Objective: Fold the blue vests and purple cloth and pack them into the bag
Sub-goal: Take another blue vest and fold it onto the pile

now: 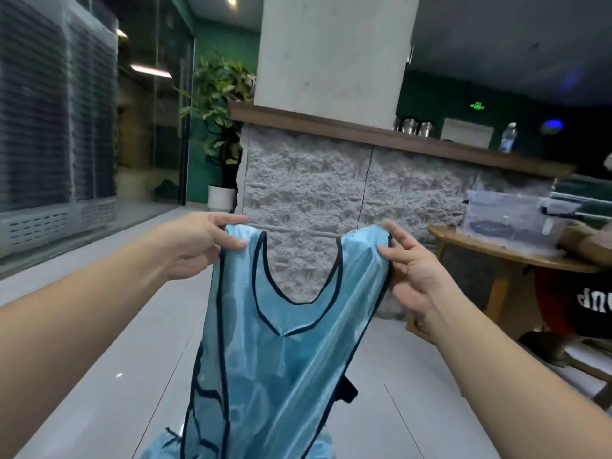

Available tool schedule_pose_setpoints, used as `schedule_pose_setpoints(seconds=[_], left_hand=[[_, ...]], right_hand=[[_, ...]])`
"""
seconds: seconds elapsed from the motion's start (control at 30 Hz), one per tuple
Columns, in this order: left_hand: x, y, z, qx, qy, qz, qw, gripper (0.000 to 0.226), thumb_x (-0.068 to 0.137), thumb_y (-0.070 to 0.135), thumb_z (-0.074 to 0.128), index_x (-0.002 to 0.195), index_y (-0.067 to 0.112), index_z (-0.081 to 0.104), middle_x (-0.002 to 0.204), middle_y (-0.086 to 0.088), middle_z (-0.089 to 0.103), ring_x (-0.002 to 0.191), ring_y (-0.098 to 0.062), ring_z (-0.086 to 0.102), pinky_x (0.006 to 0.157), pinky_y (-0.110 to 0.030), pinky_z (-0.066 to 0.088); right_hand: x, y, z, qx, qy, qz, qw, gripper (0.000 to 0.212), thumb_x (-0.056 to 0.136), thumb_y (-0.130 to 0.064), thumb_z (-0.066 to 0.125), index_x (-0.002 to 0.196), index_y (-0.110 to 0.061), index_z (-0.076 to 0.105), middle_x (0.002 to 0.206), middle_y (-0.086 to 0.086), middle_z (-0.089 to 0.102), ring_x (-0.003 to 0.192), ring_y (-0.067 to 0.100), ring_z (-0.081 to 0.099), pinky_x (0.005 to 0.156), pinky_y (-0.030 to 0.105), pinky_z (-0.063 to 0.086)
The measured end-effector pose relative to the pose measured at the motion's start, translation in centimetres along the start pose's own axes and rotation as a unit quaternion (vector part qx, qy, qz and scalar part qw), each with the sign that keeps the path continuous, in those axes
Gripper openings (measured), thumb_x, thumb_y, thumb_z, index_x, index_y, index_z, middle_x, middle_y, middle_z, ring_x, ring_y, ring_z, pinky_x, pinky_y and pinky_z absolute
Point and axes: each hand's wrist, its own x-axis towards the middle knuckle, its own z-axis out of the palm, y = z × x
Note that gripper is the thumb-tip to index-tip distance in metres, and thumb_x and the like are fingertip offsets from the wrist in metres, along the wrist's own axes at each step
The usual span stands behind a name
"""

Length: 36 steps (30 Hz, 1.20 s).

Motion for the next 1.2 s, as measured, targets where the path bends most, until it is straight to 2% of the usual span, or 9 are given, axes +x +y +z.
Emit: schedule_pose_setpoints(seconds=[0.13, 0.2, 0.3, 0.5, 0.6, 0.83, 0.93, 1.07, 1.2], left_hand=[[1.4, 2.0, -0.3, 0.387, 0.187, 0.119, 0.895, 0.03, 0.083, 0.005, 0.084, 0.108, 0.019, 0.078, 0.099, -0.009, 0.07, 0.087, -0.031, 0.067, 0.076, -0.04, 0.059], [1.9, 1.0, -1.4, 0.455, 0.219, 0.123, 0.854, 0.015, 0.087, 0.013, 0.082, 0.101, 0.017, 0.079, 0.091, -0.009, 0.069, 0.077, -0.03, 0.063, 0.063, -0.034, 0.052], [2.5, -2.5, -2.9, 0.501, 0.221, 0.099, 0.831, 0.007, 0.093, 0.014, 0.075, 0.096, 0.017, 0.08, 0.093, -0.012, 0.072, 0.084, -0.032, 0.064, 0.067, -0.036, 0.052], [3.8, -5.3, -4.0, 0.448, 0.24, 0.124, 0.852, 0.027, 0.101, 0.023, 0.064, 0.088, 0.002, 0.074, 0.082, -0.022, 0.069, 0.078, -0.04, 0.062, 0.068, -0.045, 0.051], [3.8, -3.7, -3.6, 0.387, 0.234, 0.156, 0.878, 0.029, 0.104, 0.025, 0.059, 0.086, 0.005, 0.069, 0.075, -0.017, 0.06, 0.064, -0.03, 0.047, 0.057, -0.034, 0.034], [3.0, -5.4, -3.6, 0.451, 0.131, 0.061, 0.881, 0.019, 0.104, 0.019, 0.06, 0.108, 0.007, 0.074, 0.104, -0.017, 0.071, 0.097, -0.038, 0.064, 0.077, -0.037, 0.045], [2.8, -6.4, -3.0, 0.446, 0.113, 0.043, 0.887, 0.02, 0.101, 0.018, 0.065, 0.083, 0.016, 0.072, 0.086, -0.016, 0.07, 0.074, -0.028, 0.057, 0.062, -0.032, 0.039], [2.6, -7.3, -1.9, 0.363, 0.095, 0.024, 0.927, 0.009, 0.099, 0.012, 0.065, 0.095, 0.018, 0.061, 0.084, -0.02, 0.065, 0.066, -0.025, 0.052, 0.054, -0.031, 0.046], [2.7, -7.5, -1.0, 0.374, 0.067, 0.029, 0.925, 0.026, 0.099, 0.001, 0.054, 0.078, 0.016, 0.056, 0.074, -0.01, 0.051, 0.061, -0.023, 0.039, 0.048, -0.029, 0.04]], right_hand=[[1.4, -2.7, -0.3, -0.072, 0.019, -0.055, 0.996, 0.054, 0.086, 0.02, 0.065, 0.124, -0.019, 0.07, 0.109, 0.007, 0.08, 0.085, 0.018, 0.079, 0.079, 0.036, 0.064], [2.1, -2.4, -1.8, -0.126, 0.041, -0.056, 0.99, 0.058, 0.083, 0.02, 0.067, 0.127, -0.018, 0.069, 0.106, 0.006, 0.081, 0.089, 0.02, 0.079, 0.083, 0.038, 0.061], [2.4, 0.0, -4.2, -0.189, 0.086, -0.048, 0.977, 0.048, 0.083, 0.02, 0.07, 0.119, -0.012, 0.07, 0.105, 0.008, 0.081, 0.091, 0.024, 0.079, 0.074, 0.034, 0.064], [2.6, 3.4, -5.8, -0.362, 0.185, -0.048, 0.912, 0.017, 0.085, 0.006, 0.08, 0.092, -0.008, 0.074, 0.092, 0.014, 0.076, 0.077, 0.026, 0.073, 0.052, 0.03, 0.06], [2.8, 2.2, -5.7, -0.39, 0.2, -0.082, 0.895, 0.009, 0.086, -0.001, 0.082, 0.091, -0.007, 0.076, 0.086, 0.009, 0.073, 0.069, 0.017, 0.066, 0.037, 0.018, 0.047], [2.6, 2.9, -7.0, -0.434, 0.173, -0.016, 0.884, 0.008, 0.092, 0.006, 0.067, 0.092, -0.001, 0.07, 0.088, 0.013, 0.068, 0.073, 0.02, 0.06, 0.054, 0.027, 0.05], [2.7, 3.6, -7.1, -0.45, 0.172, 0.005, 0.876, 0.016, 0.081, 0.013, 0.062, 0.077, -0.001, 0.069, 0.08, 0.018, 0.066, 0.069, 0.028, 0.059, 0.056, 0.032, 0.049], [2.7, 4.1, -6.0, -0.492, 0.141, 0.044, 0.858, 0.009, 0.08, 0.007, 0.079, 0.082, -0.001, 0.077, 0.081, 0.017, 0.073, 0.071, 0.031, 0.067, 0.058, 0.035, 0.057], [3.3, 5.1, -5.2, -0.484, 0.139, 0.063, 0.862, 0.016, 0.078, -0.001, 0.088, 0.078, 0.002, 0.073, 0.081, 0.019, 0.074, 0.075, 0.034, 0.072, 0.068, 0.045, 0.066]])
